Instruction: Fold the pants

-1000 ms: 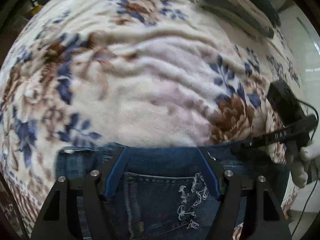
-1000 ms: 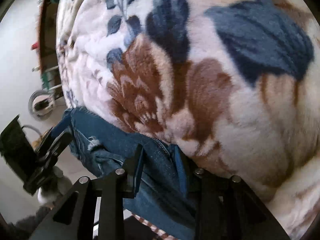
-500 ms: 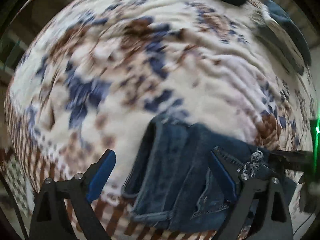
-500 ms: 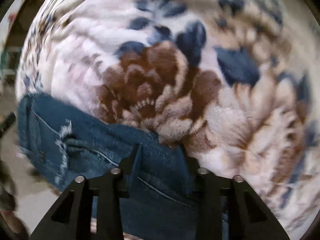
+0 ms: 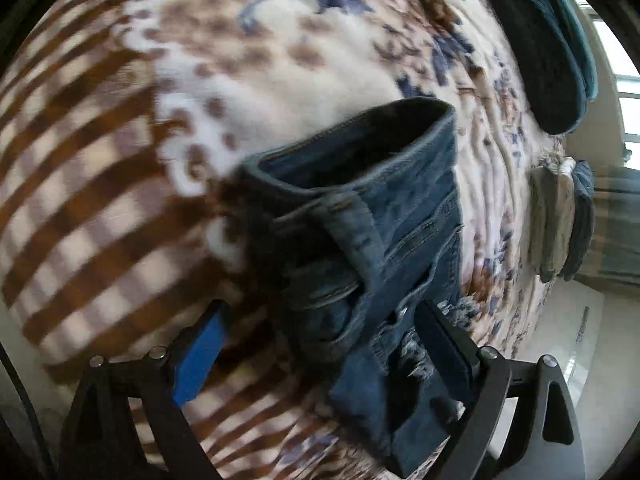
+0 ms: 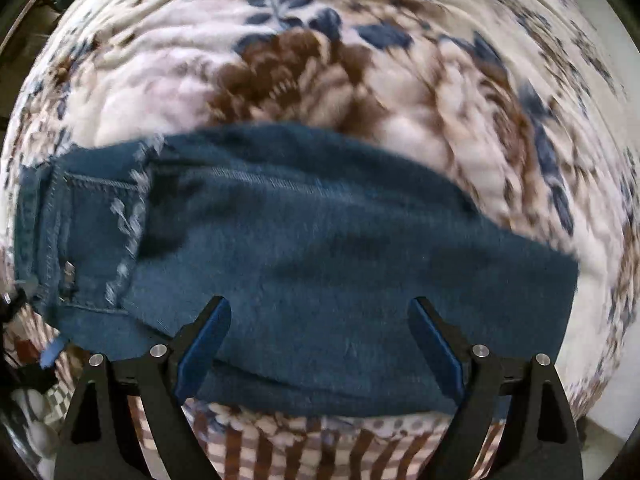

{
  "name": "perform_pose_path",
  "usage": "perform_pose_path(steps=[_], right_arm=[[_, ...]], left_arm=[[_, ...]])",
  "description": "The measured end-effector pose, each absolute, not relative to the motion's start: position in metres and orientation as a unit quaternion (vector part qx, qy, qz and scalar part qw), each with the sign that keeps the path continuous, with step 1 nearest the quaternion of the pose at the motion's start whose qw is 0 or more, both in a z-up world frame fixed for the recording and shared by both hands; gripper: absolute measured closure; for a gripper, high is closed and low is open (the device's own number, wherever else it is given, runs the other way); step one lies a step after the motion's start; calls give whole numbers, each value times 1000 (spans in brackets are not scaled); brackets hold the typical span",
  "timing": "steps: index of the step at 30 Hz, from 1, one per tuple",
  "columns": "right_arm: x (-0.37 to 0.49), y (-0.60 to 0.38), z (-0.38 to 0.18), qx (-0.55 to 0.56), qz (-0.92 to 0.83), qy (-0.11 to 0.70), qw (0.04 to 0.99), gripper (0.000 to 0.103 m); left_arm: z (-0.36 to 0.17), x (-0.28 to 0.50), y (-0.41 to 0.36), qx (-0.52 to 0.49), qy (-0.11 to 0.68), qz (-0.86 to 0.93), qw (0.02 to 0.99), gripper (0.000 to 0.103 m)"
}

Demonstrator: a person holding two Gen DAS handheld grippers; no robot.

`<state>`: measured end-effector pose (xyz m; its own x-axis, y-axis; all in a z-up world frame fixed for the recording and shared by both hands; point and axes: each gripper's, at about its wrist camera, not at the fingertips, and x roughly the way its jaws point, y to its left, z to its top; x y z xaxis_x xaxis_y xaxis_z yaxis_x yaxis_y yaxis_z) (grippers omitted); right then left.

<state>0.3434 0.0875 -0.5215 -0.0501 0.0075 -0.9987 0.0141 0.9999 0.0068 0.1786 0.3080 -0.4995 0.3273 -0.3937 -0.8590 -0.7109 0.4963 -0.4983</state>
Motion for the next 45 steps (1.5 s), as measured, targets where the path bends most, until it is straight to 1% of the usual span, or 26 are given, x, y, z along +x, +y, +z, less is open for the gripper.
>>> perform_pose_path(steps=[5, 8, 11, 12, 14, 16, 18, 20, 22, 24, 26, 28, 30, 31, 32, 35, 38, 39, 40, 41, 42, 43, 45], right_arm=[[293, 79, -545, 40, -16, 744, 667, 11], [273, 62, -552, 56, -23, 747, 662, 11], [251, 47, -551, 79, -29, 747, 659, 11], [247, 36, -553, 80, -30, 748, 659, 11], [243, 24, -554, 93, -35, 746, 659, 11], [229, -4, -564, 96, -37, 747, 657, 11], [224, -22, -564, 101, -39, 747, 656, 11], [221, -24, -567, 102, -39, 750, 652, 11], [219, -19, -573, 112, -39, 750, 651, 11], [216, -22, -579, 119, -36, 753, 647, 11], [209, -34, -584, 132, -33, 752, 645, 11], [205, -37, -585, 134, -31, 752, 645, 11], [202, -48, -584, 141, -31, 749, 647, 11], [199, -53, -584, 145, -31, 748, 647, 11], [196, -56, -584, 149, -32, 746, 648, 11], [185, -66, -587, 151, -31, 744, 650, 11], [176, -78, -590, 152, -28, 746, 648, 11], [176, -84, -587, 154, -27, 746, 647, 11], [174, -89, -587, 157, -25, 746, 647, 11], [172, -94, -587, 160, -23, 746, 647, 11], [170, -98, -586, 163, -22, 745, 646, 11], [171, -106, -584, 166, -21, 745, 646, 11], [166, -115, -585, 175, -17, 744, 645, 11]], left_arm=[[-520, 198, 301, -488, 565, 119, 654, 10], [-533, 200, 305, -519, 544, 132, 646, 10], [-530, 197, 307, -548, 515, 144, 644, 10], [-526, 195, 306, -552, 503, 147, 649, 12], [-515, 192, 304, -549, 491, 145, 661, 22], [-502, 191, 301, -532, 484, 130, 682, 26], [-495, 191, 296, -497, 487, 122, 708, 27], [-506, 190, 296, -483, 499, 118, 710, 27], [-530, 188, 308, -508, 498, 119, 693, 27], [-541, 191, 316, -543, 480, 122, 678, 27], [-535, 194, 315, -550, 471, 129, 678, 35], [-521, 194, 307, -520, 474, 140, 696, 58], [-502, 190, 299, -488, 474, 148, 718, 70], [-493, 186, 296, -479, 469, 146, 728, 74], [-481, 184, 291, -461, 469, 146, 739, 75], [-457, 184, 272, -405, 461, 124, 780, 75], [-471, 198, 276, -394, 474, 126, 777, 72], [-491, 202, 285, -421, 482, 131, 757, 60], [-506, 204, 293, -445, 490, 136, 737, 54], [-520, 202, 301, -467, 492, 143, 721, 52], [-536, 200, 309, -502, 486, 138, 702, 47], [-544, 200, 314, -525, 476, 134, 693, 45], [-543, 201, 317, -532, 470, 135, 691, 44]])
